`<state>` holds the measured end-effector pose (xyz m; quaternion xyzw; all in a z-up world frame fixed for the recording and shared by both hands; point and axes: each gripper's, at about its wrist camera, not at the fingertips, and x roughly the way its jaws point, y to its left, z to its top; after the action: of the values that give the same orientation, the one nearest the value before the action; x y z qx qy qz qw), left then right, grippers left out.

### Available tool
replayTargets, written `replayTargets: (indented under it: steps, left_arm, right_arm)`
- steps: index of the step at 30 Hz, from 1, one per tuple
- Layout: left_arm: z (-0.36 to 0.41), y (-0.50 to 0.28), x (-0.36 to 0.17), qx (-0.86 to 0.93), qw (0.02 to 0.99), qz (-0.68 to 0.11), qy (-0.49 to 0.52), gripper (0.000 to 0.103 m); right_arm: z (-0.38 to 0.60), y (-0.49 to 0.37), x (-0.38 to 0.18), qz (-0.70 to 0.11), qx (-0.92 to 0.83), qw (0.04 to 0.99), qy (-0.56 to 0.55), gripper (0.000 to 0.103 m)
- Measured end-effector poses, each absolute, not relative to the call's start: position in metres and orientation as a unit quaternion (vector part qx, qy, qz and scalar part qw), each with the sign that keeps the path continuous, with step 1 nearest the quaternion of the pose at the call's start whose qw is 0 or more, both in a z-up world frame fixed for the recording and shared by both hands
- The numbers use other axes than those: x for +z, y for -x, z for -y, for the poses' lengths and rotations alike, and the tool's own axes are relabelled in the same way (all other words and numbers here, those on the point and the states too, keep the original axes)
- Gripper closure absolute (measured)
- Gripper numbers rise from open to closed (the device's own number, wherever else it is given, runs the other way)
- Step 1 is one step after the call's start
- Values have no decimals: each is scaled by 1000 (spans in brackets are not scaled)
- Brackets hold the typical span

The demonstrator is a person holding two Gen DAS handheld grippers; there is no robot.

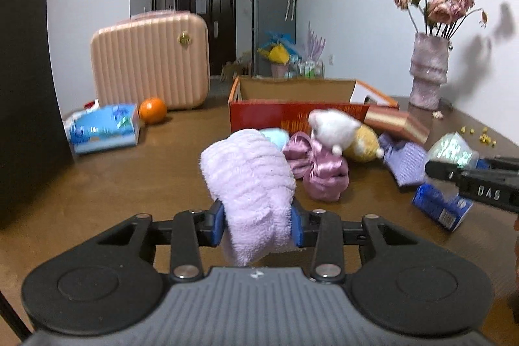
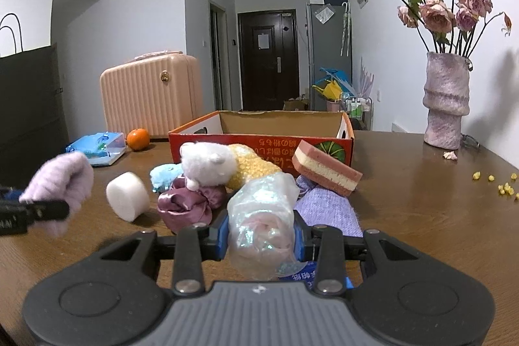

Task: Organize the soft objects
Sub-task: 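Lift and carry both held items over the open cardboard box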

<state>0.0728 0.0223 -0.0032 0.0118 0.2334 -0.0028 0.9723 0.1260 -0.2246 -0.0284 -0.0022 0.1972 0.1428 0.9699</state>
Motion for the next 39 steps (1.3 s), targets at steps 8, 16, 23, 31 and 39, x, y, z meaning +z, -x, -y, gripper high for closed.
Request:
replayTargets:
  steps: [8,16,23,31,39]
  left_arm:
    - [-19,-80,18,-7,979,-201,-19,64]
    - [-13,-95,30,-16,983,-180,-21,64]
    - [-8,-115,42,-20,985,-169,-11,64]
    - [0,-147,52,-20,987,-158,11,64]
    - [8,-174,63,-20,989,-148,17,64]
  right_arm:
    - [227,-129,-16,-177,137,975,13,67]
    - [228,-142,0,-159,126,979,24,67]
    - [227,-158,15,-142,122,982,25,67]
    - [222,-182,29,-121,118,986,13,67]
    - [221,-207,38,-114,113,987,5,67]
